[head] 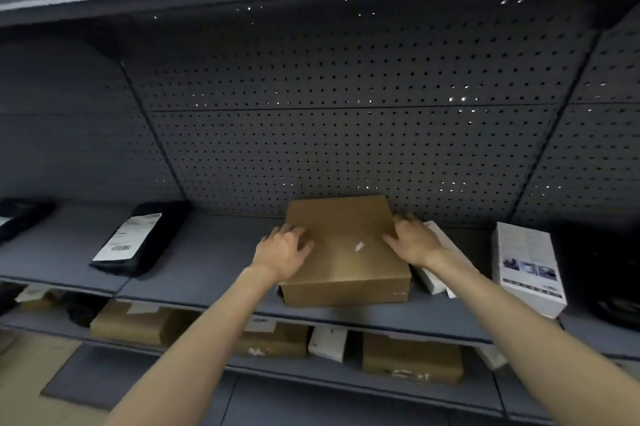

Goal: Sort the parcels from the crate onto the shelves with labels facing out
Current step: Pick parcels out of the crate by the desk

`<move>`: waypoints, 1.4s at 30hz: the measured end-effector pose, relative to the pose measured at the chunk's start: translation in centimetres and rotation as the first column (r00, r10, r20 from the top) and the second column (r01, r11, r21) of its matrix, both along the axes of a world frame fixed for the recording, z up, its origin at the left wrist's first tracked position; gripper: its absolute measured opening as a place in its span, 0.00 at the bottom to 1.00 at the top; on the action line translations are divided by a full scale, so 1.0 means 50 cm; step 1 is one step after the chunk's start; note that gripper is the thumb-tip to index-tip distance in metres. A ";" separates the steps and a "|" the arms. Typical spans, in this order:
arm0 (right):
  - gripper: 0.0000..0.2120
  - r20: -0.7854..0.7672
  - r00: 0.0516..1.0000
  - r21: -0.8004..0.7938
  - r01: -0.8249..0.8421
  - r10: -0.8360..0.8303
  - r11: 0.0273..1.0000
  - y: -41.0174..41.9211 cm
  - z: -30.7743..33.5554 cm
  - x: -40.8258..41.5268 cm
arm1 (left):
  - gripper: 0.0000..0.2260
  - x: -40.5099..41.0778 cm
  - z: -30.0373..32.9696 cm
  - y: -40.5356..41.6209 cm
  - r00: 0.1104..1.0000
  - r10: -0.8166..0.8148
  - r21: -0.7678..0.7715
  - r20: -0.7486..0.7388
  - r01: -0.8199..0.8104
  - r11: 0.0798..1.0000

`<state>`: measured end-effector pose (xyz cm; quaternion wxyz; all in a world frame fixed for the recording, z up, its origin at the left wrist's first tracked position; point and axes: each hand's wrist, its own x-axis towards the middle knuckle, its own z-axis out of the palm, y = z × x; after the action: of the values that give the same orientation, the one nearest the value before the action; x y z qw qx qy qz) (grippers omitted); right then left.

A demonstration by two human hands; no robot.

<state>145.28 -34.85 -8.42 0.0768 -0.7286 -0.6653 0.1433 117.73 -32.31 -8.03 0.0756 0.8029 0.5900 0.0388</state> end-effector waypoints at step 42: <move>0.20 -0.363 0.921 0.417 0.299 -0.144 0.858 0.014 0.210 -0.447 | 0.28 -0.222 0.178 0.078 0.723 -0.236 0.034 0.650 0.283 0.959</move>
<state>122.93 -34.15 2.09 0.3715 -0.7284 -0.5692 0.0855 106.65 -28.40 0.89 0.3063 0.8113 0.4100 0.2825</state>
